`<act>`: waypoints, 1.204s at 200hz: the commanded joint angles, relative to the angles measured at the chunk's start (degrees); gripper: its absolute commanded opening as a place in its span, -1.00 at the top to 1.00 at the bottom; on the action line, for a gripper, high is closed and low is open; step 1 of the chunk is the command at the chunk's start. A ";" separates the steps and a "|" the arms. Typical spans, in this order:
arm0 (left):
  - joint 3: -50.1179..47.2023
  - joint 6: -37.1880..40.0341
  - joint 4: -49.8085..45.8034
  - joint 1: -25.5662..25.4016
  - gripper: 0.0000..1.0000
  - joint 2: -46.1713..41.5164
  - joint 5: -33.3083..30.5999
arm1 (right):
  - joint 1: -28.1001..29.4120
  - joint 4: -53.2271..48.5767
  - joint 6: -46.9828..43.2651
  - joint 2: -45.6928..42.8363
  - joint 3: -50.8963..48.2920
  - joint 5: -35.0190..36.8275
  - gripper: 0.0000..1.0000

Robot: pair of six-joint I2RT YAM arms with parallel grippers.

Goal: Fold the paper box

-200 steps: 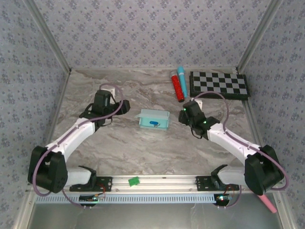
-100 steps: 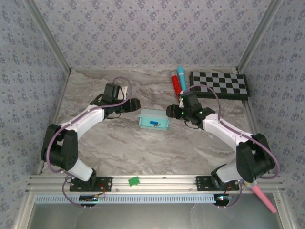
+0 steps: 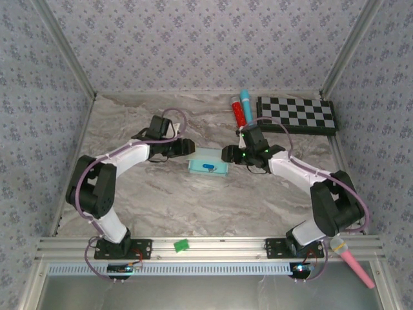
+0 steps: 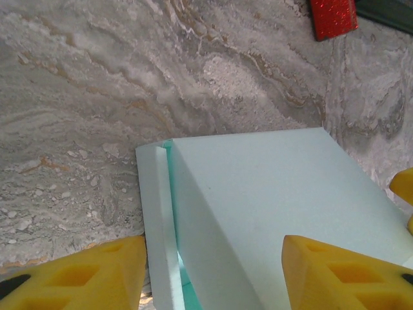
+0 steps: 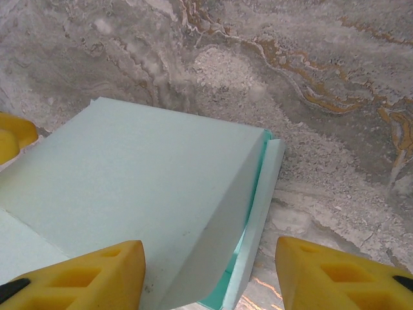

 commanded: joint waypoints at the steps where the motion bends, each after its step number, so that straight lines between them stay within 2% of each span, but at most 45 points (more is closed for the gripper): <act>1: 0.73 -0.40 0.91 -0.60 -0.13 1.34 1.73 | -0.21 -0.30 -0.79 1.36 0.93 -1.06 -0.14; 52: -1.88 -1.80 1.97 -1.25 -0.08 2.53 0.71 | -0.38 -0.58 -0.97 3.92 0.80 -0.51 -0.08; 154: -6.62 -5.18 5.70 -2.11 0.24 3.12 0.29 | -0.14 0.88 -0.95 9.42 1.78 -2.95 0.22; 241: -11.99 -10.51 8.30 -3.75 0.44 -0.99 -3.23 | 0.57 -0.99 -3.64 15.81 6.46 -5.39 0.41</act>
